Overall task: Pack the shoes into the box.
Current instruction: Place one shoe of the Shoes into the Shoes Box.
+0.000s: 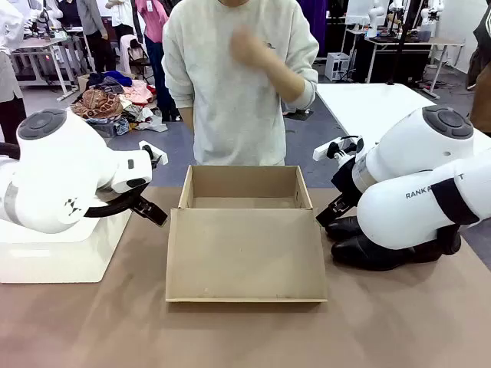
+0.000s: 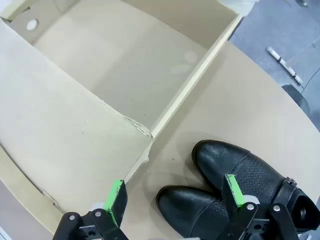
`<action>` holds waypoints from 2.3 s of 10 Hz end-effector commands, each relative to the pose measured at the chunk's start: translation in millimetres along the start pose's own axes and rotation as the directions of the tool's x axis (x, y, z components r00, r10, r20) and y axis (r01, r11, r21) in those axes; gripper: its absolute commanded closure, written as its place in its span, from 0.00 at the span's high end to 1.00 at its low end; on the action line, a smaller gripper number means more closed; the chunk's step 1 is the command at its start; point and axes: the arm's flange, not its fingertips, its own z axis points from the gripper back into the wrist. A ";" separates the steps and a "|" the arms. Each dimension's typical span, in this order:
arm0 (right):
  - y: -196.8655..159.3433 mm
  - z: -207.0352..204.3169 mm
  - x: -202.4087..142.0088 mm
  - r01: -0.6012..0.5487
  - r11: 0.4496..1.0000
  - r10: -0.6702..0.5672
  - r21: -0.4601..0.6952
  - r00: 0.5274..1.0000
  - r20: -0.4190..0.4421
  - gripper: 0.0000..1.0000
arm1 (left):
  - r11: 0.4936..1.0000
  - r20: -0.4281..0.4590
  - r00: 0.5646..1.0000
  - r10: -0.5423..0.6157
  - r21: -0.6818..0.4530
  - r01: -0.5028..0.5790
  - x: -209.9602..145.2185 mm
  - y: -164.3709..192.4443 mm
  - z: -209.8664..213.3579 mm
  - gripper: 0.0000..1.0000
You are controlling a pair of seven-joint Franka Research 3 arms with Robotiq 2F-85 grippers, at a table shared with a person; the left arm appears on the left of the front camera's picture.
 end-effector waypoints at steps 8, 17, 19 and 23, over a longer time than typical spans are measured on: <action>0.0 0.0 0.0 0.000 1.000 0.000 0.000 1.000 0.000 1.00 | 1.000 0.000 1.000 0.000 0.000 0.000 0.0 0.0 0.0 1.00; -18.3 76.4 26.1 0.002 1.000 -0.002 0.009 0.998 0.056 1.00 | 0.994 0.096 0.992 -0.080 0.084 0.072 37.2 3.0 89.5 1.00; -21.3 102.2 30.2 -0.003 1.000 0.003 0.006 0.997 0.077 1.00 | 0.989 0.107 0.989 -0.101 0.116 0.089 41.7 5.2 115.3 1.00; -22.5 129.6 27.5 -0.048 0.998 0.041 0.051 0.992 0.121 1.00 | 0.984 0.132 0.979 -0.153 0.109 0.139 41.3 7.2 141.8 1.00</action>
